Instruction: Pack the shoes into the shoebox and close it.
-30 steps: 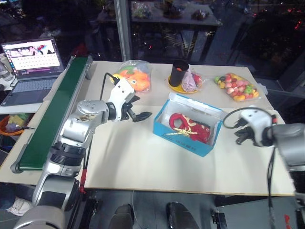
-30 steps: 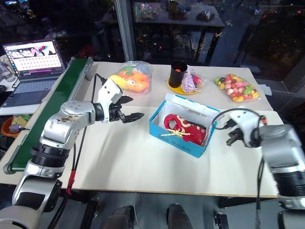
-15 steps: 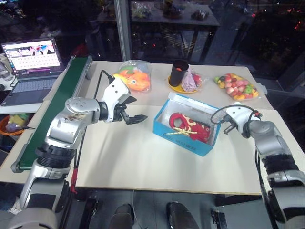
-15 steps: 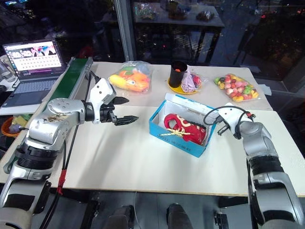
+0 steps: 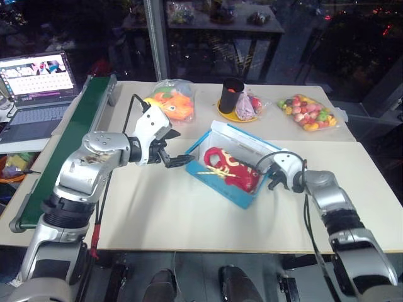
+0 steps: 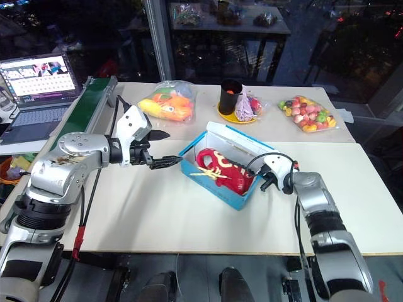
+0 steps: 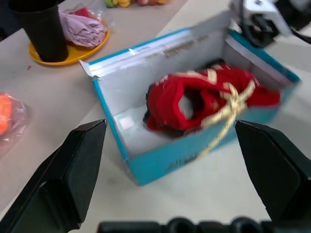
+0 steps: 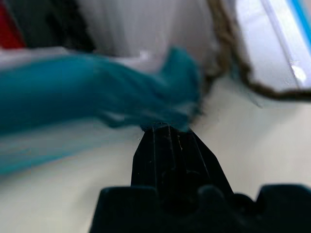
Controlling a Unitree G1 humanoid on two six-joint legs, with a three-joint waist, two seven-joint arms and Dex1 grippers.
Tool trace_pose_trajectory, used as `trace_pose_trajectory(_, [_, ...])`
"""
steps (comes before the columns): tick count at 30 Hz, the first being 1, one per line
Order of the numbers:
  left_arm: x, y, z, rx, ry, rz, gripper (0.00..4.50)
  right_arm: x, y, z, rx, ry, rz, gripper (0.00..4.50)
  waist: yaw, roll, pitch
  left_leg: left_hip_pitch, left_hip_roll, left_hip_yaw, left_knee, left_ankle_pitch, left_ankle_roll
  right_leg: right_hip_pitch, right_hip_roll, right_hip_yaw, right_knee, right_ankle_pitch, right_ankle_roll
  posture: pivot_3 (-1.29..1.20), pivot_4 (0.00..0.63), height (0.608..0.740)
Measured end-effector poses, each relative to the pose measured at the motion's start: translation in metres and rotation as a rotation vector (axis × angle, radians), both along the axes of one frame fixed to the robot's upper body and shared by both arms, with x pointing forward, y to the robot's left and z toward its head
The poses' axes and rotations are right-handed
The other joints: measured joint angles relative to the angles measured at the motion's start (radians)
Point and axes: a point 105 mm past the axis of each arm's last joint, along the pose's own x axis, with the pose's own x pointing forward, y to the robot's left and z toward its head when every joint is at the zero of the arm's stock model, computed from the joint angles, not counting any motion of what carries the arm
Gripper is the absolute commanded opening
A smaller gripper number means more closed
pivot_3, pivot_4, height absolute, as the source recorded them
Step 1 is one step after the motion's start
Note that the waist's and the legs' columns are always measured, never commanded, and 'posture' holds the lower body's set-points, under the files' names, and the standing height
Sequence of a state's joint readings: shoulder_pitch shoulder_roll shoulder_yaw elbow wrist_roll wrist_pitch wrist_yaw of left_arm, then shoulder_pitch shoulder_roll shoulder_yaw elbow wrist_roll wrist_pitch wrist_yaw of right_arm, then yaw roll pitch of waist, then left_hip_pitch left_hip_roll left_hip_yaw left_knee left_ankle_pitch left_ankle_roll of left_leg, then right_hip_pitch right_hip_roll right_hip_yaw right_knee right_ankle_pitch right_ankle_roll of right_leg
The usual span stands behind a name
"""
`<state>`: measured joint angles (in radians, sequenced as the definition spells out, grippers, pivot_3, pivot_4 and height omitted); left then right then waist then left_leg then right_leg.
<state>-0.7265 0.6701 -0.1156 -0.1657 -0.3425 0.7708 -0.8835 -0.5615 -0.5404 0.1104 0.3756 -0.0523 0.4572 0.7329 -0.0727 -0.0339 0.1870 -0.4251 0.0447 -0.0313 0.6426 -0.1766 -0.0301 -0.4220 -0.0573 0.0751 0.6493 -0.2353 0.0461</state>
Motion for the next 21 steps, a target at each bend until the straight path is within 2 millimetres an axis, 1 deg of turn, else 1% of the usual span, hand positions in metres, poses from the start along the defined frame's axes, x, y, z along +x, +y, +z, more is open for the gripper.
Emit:
trace_pose_trajectory(2, [-0.001,-0.001,0.000,-0.003,0.001,-0.004,4.50,-0.011,0.019,0.003,0.037,0.016,0.024,0.02,0.002,0.000,0.000,0.000,0.000,0.000,0.000,0.000,0.000,0.000,0.000,0.000,0.001,0.000,0.000,0.00,0.150,0.733])
trace_pose_trajectory(4, [-0.001,-0.001,0.000,-0.004,0.001,-0.005,4.50,-0.017,0.032,0.008,0.062,0.016,0.041,0.02,0.004,0.000,0.000,0.000,0.000,0.000,0.000,0.000,0.000,0.000,0.000,0.000,0.001,-0.001,0.001,0.00,0.150,0.733])
trace_pose_trajectory(5, [-0.001,-0.002,-0.001,-0.004,0.002,-0.006,4.50,-0.022,0.040,0.012,0.071,0.012,0.049,0.02,0.005,0.000,0.000,0.000,0.000,0.000,0.000,0.001,0.000,0.000,0.000,0.000,0.001,-0.002,0.004,0.00,0.150,0.733])
trace_pose_trajectory(8, [0.000,-0.003,-0.001,-0.005,0.004,-0.010,4.50,-0.035,0.050,0.011,0.097,0.028,0.058,0.02,0.011,0.000,0.000,0.000,0.000,0.000,0.001,0.001,0.000,0.000,0.000,0.000,0.000,-0.003,0.006,0.00,0.150,0.733])
trace_pose_trajectory(11, [0.000,-0.003,-0.003,-0.005,0.009,-0.011,4.50,-0.046,0.044,-0.006,0.099,0.080,0.011,0.02,0.020,0.000,0.000,0.000,0.000,0.000,0.001,0.001,0.000,0.000,0.000,0.000,0.000,-0.003,0.006,0.00,0.150,0.733])
trace_pose_trajectory(13, [0.000,-0.005,-0.003,-0.004,0.012,-0.020,4.50,-0.043,0.031,-0.022,0.106,0.115,-0.049,0.02,0.026,0.000,0.000,0.000,0.000,0.000,0.001,0.001,0.000,0.001,0.000,0.000,0.000,-0.003,0.006,0.00,0.150,0.733])
trace_pose_trajectory(16, [-0.001,-0.007,-0.004,0.001,0.017,-0.034,4.50,-0.031,0.022,-0.024,0.157,0.088,-0.104,0.02,0.026,-0.001,-0.001,0.003,0.000,0.000,0.001,0.001,0.001,0.003,0.000,0.000,0.000,-0.002,0.006,0.00,0.150,0.733])
trace_pose_trajectory(17, [-0.002,-0.007,-0.004,0.004,0.019,-0.038,4.50,-0.024,0.020,-0.023,0.170,0.071,-0.118,0.02,0.024,-0.001,-0.001,0.004,0.000,0.001,0.001,0.002,0.002,0.003,0.000,0.000,0.000,-0.001,0.006,0.00,0.150,0.733])
trace_pose_trajectory(21, [-0.002,0.000,-0.002,0.031,0.018,-0.031,4.50,-0.002,0.009,-0.020,0.143,-0.006,-0.174,0.02,0.020,-0.001,-0.001,0.003,0.000,0.000,0.001,0.005,0.004,0.002,0.001,0.000,-0.001,0.002,0.006,0.00,0.150,0.733])
